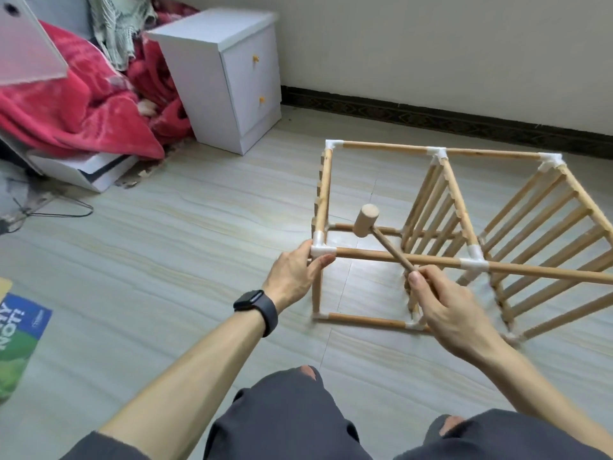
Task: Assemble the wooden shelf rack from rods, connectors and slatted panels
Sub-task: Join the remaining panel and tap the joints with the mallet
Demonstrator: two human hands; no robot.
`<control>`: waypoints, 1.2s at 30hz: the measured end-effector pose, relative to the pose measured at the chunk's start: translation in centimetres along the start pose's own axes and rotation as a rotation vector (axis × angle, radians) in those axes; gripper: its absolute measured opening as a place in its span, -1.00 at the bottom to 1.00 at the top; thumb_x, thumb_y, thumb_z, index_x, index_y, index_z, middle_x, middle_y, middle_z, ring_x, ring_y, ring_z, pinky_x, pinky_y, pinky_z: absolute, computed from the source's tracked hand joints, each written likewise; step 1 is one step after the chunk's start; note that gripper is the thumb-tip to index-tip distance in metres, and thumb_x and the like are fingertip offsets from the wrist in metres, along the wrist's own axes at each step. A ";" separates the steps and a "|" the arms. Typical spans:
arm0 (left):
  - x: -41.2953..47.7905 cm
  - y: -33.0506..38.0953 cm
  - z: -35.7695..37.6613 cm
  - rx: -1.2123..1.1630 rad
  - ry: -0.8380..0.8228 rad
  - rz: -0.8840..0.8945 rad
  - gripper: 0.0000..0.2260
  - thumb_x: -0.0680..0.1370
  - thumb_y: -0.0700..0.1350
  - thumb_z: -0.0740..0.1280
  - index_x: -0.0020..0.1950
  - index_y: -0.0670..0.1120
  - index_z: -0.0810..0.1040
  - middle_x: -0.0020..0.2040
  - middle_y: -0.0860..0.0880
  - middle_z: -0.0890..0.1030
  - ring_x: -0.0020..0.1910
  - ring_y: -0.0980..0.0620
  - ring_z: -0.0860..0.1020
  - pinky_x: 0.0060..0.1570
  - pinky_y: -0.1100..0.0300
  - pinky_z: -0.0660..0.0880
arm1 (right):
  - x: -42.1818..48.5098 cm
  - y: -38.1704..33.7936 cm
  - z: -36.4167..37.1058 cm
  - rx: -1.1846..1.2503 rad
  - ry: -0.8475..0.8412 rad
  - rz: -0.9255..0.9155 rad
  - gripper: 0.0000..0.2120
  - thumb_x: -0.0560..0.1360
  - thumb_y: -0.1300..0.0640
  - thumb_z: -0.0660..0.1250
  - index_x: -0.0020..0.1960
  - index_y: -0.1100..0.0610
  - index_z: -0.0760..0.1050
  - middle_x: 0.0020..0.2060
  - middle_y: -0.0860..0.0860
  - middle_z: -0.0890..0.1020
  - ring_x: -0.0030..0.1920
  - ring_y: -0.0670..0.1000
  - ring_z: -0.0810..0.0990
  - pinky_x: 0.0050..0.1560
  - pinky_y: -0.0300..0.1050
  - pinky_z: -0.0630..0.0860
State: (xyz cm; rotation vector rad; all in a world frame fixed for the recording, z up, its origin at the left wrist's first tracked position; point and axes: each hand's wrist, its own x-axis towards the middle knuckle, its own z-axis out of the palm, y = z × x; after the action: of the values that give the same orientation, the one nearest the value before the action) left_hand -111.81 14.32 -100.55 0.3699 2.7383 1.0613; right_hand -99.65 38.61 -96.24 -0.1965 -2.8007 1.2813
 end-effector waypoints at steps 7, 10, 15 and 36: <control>0.0 1.2 4.2 -0.002 0.036 0.124 -0.77 0.68 0.06 0.19 0.19 -0.04 0.51 -0.32 -0.02 0.50 -0.27 -0.20 0.49 -0.30 0.02 0.32 | -0.6 0.5 -0.4 -0.050 -0.005 -0.042 -0.68 0.63 -0.08 0.19 -0.24 0.01 0.49 -0.46 -0.08 0.51 -0.45 -0.09 0.41 -0.39 -0.25 0.31; 0.1 1.2 4.8 -0.061 0.005 0.103 -0.73 0.66 0.13 0.21 0.17 -0.04 0.51 -0.25 -0.07 0.58 -0.21 -0.19 0.53 -0.20 -0.05 0.47 | -0.6 0.5 -0.2 -0.086 -0.046 -0.044 -0.69 0.65 -0.05 0.17 -0.23 -0.02 0.49 -0.48 -0.14 0.50 -0.44 -0.09 0.42 -0.36 -0.28 0.33; 0.2 0.8 4.7 -0.112 -0.019 0.098 -0.69 0.64 0.16 0.23 0.22 -0.02 0.52 -0.04 -0.12 0.69 -0.05 -0.17 0.63 -0.05 -0.08 0.55 | -0.8 0.5 -0.1 -0.202 -0.113 -0.041 -0.62 0.64 -0.15 0.07 -0.23 0.00 0.44 -0.48 -0.02 0.52 -0.42 -0.01 0.47 -0.39 -0.16 0.34; 0.3 0.1 4.8 -0.062 0.049 0.145 -0.74 0.63 0.10 0.29 0.15 -0.05 0.60 -0.30 -0.09 0.61 -0.32 -0.11 0.55 -0.26 -0.05 0.50 | -1.2 -1.0 -1.3 -0.205 0.000 -0.255 -0.58 0.67 -0.20 0.01 -0.16 0.04 0.41 -0.50 0.06 0.46 -0.54 0.03 0.42 -0.52 0.05 0.39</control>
State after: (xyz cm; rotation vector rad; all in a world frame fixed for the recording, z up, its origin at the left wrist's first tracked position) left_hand -110.80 17.54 -103.98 0.5474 2.7492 1.2030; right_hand -98.41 38.80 -94.64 0.1486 -2.8395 0.9407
